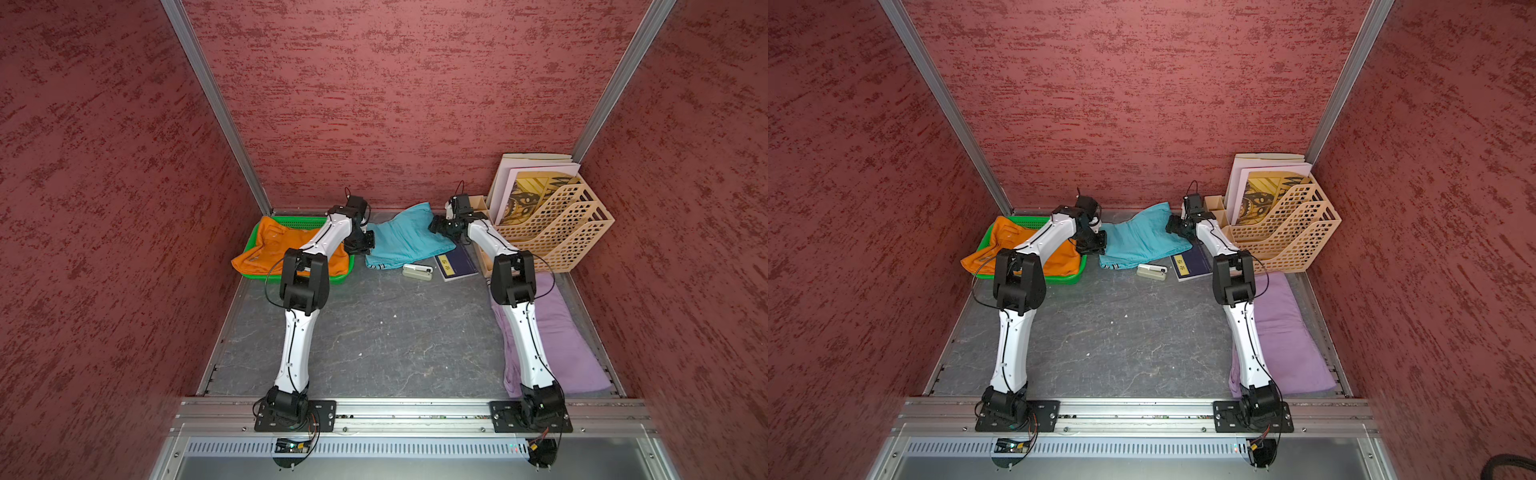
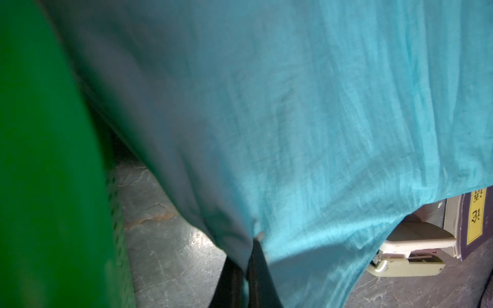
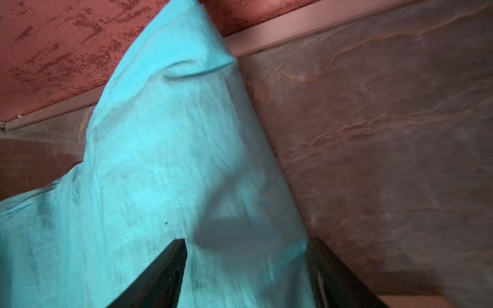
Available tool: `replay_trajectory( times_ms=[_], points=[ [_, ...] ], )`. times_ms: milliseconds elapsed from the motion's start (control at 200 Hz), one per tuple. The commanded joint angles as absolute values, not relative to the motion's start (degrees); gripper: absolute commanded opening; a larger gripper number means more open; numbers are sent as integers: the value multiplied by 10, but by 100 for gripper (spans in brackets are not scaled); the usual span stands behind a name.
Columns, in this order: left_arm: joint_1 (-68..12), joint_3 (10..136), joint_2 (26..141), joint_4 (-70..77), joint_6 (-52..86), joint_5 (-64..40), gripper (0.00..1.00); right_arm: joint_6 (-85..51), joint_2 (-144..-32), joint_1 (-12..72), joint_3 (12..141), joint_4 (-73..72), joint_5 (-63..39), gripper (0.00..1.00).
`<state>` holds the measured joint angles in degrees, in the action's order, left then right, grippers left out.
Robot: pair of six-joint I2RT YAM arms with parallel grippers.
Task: Put the folded long pants in the basket
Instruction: Pick up the long pant at the center of the board.
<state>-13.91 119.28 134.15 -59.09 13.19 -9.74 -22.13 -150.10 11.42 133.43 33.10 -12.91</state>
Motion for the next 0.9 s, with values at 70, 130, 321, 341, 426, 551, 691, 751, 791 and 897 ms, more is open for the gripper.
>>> replay_trajectory(
  times_ms=[70,130,321,341,426,551,691,751,791,897],
  points=[
    [-125,1183,1329,-595,123,-88,0,-214,-1509,109,1379,344,-99,78],
    [-124,1185,1330,-595,123,-88,0,-220,-1529,109,1403,366,-113,78],
    [-122,1185,1328,-596,122,-88,0,-239,-1552,109,1408,374,-163,76],
    [-122,1185,1329,-596,122,-88,0,-241,-1553,109,1407,374,-167,76],
    [-122,1185,1329,-596,122,-89,0,-245,-1562,109,1414,382,-180,75],
    [-122,1184,1330,-594,122,-91,0,-246,-1571,109,1417,396,-184,72],
    [-122,1184,1329,-593,123,-91,0,-248,-1574,109,1417,400,-205,60],
    [-121,1185,1329,-592,124,-92,0,-248,-1570,109,1418,397,-213,48],
    [-122,1185,1329,-592,125,-94,0,-249,-1566,109,1418,393,-216,38],
    [-124,1181,1324,-584,127,-100,0,-258,-1552,109,1419,380,-223,8]
  ],
)
